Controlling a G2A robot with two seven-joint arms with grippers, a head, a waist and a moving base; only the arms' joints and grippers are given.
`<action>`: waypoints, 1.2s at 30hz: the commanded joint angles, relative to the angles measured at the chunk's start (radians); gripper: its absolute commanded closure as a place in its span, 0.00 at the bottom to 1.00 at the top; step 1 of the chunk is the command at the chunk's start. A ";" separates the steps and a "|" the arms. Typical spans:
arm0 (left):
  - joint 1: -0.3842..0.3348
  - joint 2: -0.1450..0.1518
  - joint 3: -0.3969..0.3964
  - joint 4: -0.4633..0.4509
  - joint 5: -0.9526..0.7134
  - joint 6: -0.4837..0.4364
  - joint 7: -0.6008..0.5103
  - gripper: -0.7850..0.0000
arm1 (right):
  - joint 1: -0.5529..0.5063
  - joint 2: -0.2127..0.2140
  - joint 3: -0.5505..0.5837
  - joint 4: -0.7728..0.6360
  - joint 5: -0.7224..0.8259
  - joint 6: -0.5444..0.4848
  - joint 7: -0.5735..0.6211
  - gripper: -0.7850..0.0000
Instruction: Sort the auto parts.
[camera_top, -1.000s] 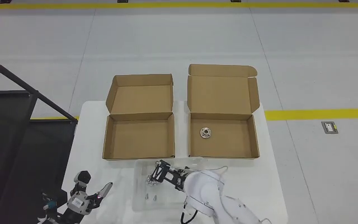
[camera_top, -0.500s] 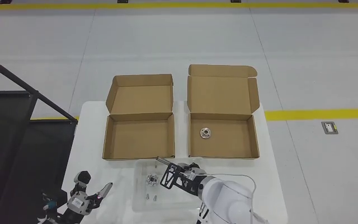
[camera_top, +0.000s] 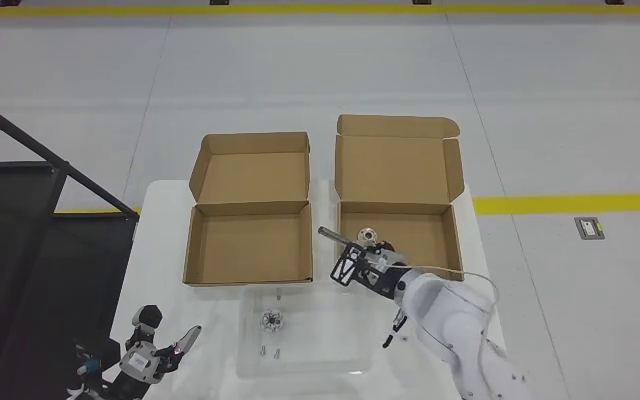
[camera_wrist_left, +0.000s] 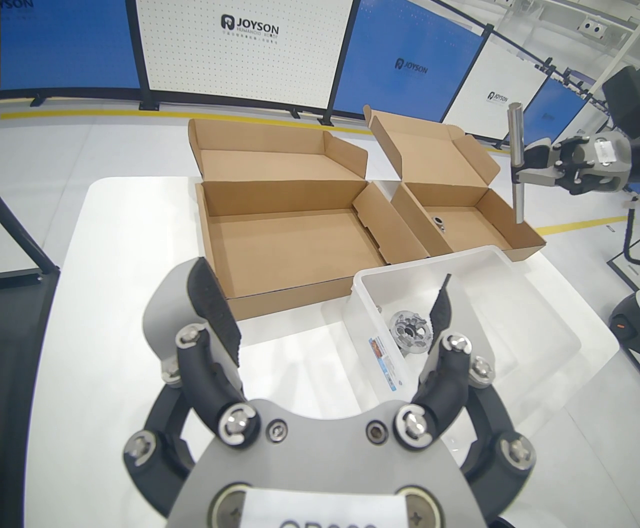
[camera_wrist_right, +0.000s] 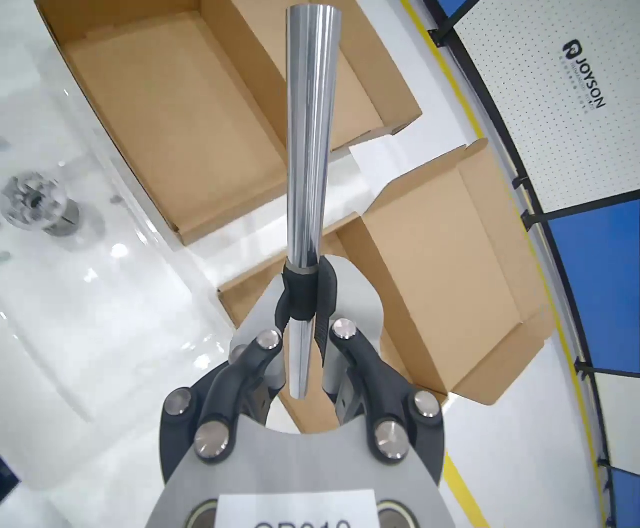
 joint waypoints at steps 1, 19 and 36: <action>0.000 0.000 0.000 0.000 0.000 0.000 0.000 0.00 | 0.028 0.003 0.028 0.052 0.023 -0.041 0.021 1.00; 0.000 0.000 0.000 0.000 0.000 0.000 0.000 0.00 | 0.391 -0.022 -0.010 0.682 0.184 -0.074 0.173 1.00; 0.000 0.000 0.000 0.000 0.000 0.000 0.000 0.00 | 0.571 -0.055 -0.085 1.073 0.248 0.017 0.110 1.00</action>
